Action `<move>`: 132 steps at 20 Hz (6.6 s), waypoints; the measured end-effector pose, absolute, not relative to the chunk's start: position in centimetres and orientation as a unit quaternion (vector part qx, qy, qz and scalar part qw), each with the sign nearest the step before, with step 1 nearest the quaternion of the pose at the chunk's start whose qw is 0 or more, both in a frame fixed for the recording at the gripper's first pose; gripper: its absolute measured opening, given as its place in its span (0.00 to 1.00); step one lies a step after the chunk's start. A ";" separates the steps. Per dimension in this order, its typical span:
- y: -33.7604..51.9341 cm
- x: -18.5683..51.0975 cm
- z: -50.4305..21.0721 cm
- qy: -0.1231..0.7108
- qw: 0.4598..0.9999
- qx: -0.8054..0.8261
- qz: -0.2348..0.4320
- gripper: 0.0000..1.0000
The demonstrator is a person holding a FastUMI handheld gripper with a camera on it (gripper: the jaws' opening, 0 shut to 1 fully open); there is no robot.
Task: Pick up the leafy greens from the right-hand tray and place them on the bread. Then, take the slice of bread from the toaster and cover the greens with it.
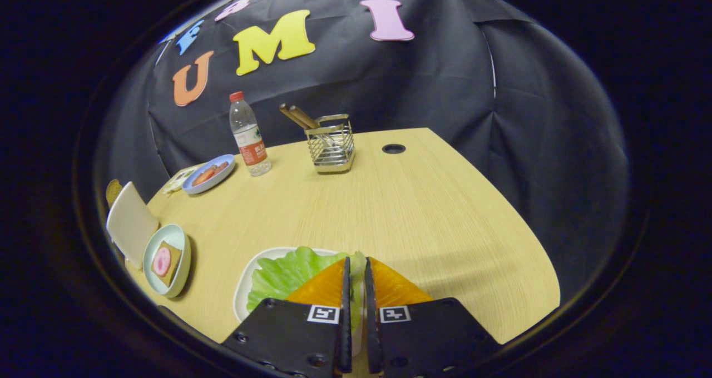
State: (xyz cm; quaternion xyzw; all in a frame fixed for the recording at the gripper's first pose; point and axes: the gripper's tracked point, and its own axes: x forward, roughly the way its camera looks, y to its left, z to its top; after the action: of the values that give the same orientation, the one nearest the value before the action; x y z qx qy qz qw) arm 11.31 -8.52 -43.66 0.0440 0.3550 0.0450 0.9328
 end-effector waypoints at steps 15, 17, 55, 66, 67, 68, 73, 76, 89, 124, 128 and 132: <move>-4.5 9.7 -32.0 0.297 0.949 0.053 0.090 0.00; -3.4 9.6 -30.1 0.285 0.954 0.033 0.093 0.00; 23.4 5.9 -39.2 0.375 0.918 0.076 0.110 0.00; 21.1 6.9 -38.3 0.344 0.932 -0.002 0.112 0.52; 20.9 6.7 -37.8 0.340 0.934 -0.005 0.113 0.60; 20.6 6.7 -37.2 0.334 0.936 -0.006 0.113 0.72; 19.5 6.5 -30.3 0.282 0.951 -0.013 0.128 0.84; 18.9 6.3 -25.7 0.250 0.958 -0.019 0.142 0.87; 30.3 -0.4 -17.7 0.192 0.958 -0.032 0.210 0.94; 48.5 1.6 -25.9 0.297 0.951 0.001 0.088 0.08; 47.2 0.9 -21.7 0.286 0.952 0.044 0.098 0.08; 43.1 0.8 -17.5 0.258 0.959 0.075 0.091 0.08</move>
State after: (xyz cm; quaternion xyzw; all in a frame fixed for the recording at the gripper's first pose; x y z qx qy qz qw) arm 0.83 43.10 -17.53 0.0753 0.2577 0.0911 0.9590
